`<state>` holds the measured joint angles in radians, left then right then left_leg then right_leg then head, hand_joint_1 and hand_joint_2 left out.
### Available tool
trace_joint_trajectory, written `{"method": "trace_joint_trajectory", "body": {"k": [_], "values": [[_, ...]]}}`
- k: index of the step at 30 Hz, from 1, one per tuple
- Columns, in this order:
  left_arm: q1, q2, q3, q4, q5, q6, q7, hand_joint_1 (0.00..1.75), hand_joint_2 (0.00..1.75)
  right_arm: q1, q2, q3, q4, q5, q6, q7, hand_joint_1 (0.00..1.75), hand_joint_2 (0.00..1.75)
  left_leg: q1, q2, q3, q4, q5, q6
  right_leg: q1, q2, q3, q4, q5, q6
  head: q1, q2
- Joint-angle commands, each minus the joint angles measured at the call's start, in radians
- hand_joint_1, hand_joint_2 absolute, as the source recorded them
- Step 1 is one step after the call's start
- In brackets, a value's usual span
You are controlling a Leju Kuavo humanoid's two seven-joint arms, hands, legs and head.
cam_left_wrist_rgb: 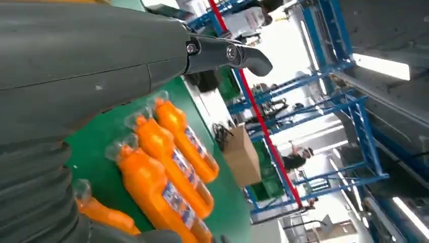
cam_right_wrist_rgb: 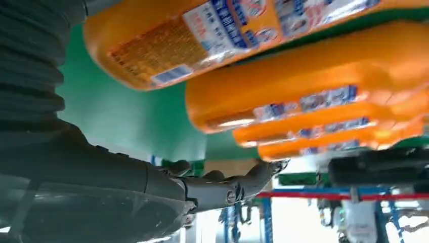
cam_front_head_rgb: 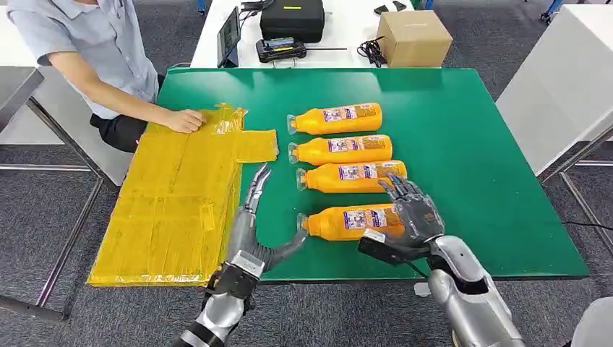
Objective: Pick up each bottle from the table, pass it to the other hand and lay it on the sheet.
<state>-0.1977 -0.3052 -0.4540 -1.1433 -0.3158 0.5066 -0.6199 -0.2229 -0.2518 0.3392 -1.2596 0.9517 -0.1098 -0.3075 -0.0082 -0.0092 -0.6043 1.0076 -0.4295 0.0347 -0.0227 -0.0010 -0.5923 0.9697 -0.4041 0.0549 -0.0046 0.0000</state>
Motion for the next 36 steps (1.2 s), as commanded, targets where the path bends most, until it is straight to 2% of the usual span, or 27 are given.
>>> {"method": "trace_joint_trajectory", "body": {"k": [1, 9, 20, 21, 22, 32, 35, 36], "values": [[-0.049, 0.002, -0.032, 0.073, 0.014, -0.003, 0.014, 0.00, 1.75, -0.054, -0.037, 0.131, 0.057, -0.031, 0.040, -0.003, 0.00, 1.75, 0.001, 0.002, 0.004, 0.000, -0.002, -0.002, 0.001, 0.001, 0.004, -0.001, -0.001, -0.002, 0.000, 0.000], [-0.048, -0.004, -0.041, 0.066, 0.013, -0.009, 0.037, 0.00, 1.75, -0.031, -0.068, 0.188, -0.017, -0.040, 0.072, 0.010, 0.00, 1.75, 0.000, 0.000, 0.002, 0.000, -0.001, -0.001, 0.000, 0.000, 0.002, 0.000, 0.000, -0.002, 0.000, 0.000], [-0.048, -0.004, -0.041, 0.066, 0.013, -0.009, 0.037, 0.00, 1.75, -0.031, -0.068, 0.188, -0.017, -0.040, 0.072, 0.010, 0.00, 1.75, 0.001, 0.001, 0.004, 0.000, -0.002, -0.002, 0.002, 0.000, 0.004, 0.000, -0.001, -0.003, 0.000, 0.000], [-0.040, -0.005, -0.044, 0.061, 0.008, -0.009, 0.046, 0.00, 1.75, -0.027, -0.073, 0.203, -0.034, -0.047, 0.085, 0.025, 0.00, 1.75, 0.001, 0.001, 0.003, 0.000, -0.002, -0.002, 0.001, 0.000, 0.003, 0.000, -0.001, -0.002, 0.000, 0.000], [-0.015, 0.004, -0.039, 0.037, -0.012, 0.004, 0.062, 0.00, 1.75, -0.049, -0.092, 0.222, -0.044, -0.002, 0.082, 0.121, 0.00, 1.75, 0.000, 0.000, 0.002, 0.000, -0.001, -0.001, 0.001, 0.000, 0.002, 0.000, -0.001, -0.002, 0.000, 0.000], [0.002, 0.010, -0.038, 0.011, -0.029, -0.005, 0.092, 0.00, 1.75, -0.104, -0.099, 0.224, 0.001, 0.033, 0.090, 0.187, 0.00, 1.75, 0.000, 0.003, 0.002, 0.000, -0.002, -0.002, 0.000, 0.003, 0.002, 0.000, 0.000, -0.002, 0.000, 0.000], [0.000, 0.009, -0.041, 0.014, -0.030, -0.006, 0.094, 0.00, 1.75, -0.103, -0.096, 0.223, 0.002, 0.032, 0.093, 0.192, 0.00, 1.75, 0.003, 0.005, 0.009, 0.002, -0.005, -0.005, 0.003, 0.003, 0.009, 0.000, -0.003, -0.006, 0.000, 0.000], [-0.002, 0.010, -0.043, 0.015, -0.031, -0.011, 0.098, 0.00, 1.75, -0.109, -0.099, 0.228, 0.006, 0.028, 0.102, 0.198, 0.00, 1.75, 0.001, 0.001, 0.002, 0.000, -0.001, -0.002, 0.001, 0.001, 0.002, -0.001, 0.000, -0.002, 0.000, 0.000]]}}
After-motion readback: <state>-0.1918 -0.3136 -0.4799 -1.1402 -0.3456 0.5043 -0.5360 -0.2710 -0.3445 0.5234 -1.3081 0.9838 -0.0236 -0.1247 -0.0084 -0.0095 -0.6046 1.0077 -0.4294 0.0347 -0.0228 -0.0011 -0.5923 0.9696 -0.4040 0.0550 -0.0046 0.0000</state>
